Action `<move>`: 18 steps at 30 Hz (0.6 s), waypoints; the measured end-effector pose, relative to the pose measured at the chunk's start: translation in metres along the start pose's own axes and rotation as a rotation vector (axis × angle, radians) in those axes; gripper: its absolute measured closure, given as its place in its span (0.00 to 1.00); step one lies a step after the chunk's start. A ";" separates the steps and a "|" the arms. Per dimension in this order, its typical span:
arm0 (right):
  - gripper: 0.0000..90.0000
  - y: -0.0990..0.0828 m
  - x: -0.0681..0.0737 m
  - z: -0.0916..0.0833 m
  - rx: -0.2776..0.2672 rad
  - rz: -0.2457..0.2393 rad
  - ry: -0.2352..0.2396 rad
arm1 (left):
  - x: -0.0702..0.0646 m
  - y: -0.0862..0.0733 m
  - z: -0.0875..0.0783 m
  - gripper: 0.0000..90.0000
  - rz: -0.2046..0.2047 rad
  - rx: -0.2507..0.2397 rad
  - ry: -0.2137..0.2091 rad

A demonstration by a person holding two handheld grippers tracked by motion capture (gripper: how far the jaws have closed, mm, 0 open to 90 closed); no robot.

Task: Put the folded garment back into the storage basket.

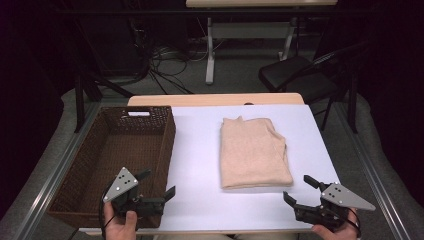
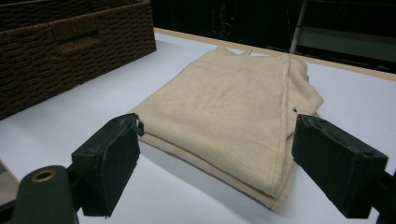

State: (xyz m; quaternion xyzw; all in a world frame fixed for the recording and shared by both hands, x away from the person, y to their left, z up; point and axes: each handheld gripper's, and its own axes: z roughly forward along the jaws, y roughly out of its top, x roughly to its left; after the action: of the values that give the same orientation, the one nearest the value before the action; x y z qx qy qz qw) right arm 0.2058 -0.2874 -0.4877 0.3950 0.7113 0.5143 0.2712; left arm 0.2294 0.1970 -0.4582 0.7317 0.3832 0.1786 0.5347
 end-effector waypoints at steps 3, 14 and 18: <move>0.16 0.001 -0.001 0.000 0.010 0.011 -0.023 | -0.003 0.000 0.001 0.00 -0.004 0.003 -0.005; 0.16 0.009 -0.001 -0.002 0.045 0.033 -0.037 | -0.026 0.012 0.013 0.00 0.051 -0.001 -0.070; 0.16 0.014 0.000 -0.004 0.064 0.035 -0.024 | -0.034 0.022 0.023 0.00 0.053 0.033 -0.108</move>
State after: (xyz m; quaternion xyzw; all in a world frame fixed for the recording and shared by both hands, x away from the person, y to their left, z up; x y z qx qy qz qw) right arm 0.2068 -0.2874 -0.4732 0.4220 0.7171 0.4912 0.2578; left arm 0.2316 0.1537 -0.4417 0.7589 0.3374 0.1466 0.5374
